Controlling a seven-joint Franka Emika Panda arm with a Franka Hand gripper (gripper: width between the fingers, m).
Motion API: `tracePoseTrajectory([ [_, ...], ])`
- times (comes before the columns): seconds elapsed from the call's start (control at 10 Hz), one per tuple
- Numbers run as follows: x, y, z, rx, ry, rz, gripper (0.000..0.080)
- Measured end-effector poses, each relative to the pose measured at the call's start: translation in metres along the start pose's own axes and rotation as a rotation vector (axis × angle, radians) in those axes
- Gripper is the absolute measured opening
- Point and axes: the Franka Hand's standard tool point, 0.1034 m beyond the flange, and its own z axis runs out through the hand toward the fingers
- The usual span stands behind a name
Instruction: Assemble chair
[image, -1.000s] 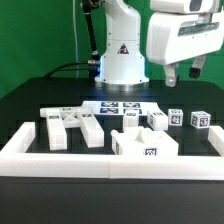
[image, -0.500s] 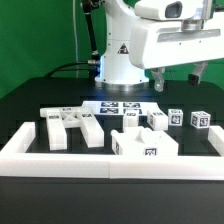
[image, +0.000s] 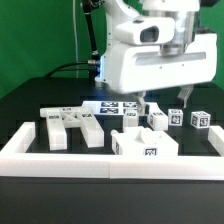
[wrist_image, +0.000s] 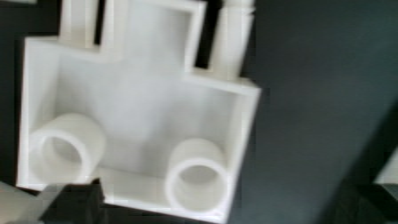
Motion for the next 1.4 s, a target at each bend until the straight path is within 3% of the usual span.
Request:
tracePoseTrajectory([
  [0.3, 0.004, 0.002, 0.028, 0.003, 0.012, 0.002, 0.0649],
  [0.5, 0.001, -0.003, 0.05, 0.02, -0.014, 0.015, 0.0649],
  [1.0, -0.004, -0.009, 0.062, 0.027, -0.028, 0.012, 0.0649],
  [1.2, -0.004, -0.008, 0.062, 0.027, -0.028, 0.012, 0.0393],
  [1.3, -0.004, -0.009, 0.062, 0.027, -0.028, 0.012, 0.021],
  [1.4, -0.004, -0.009, 0.062, 0.027, -0.028, 0.012, 0.021],
])
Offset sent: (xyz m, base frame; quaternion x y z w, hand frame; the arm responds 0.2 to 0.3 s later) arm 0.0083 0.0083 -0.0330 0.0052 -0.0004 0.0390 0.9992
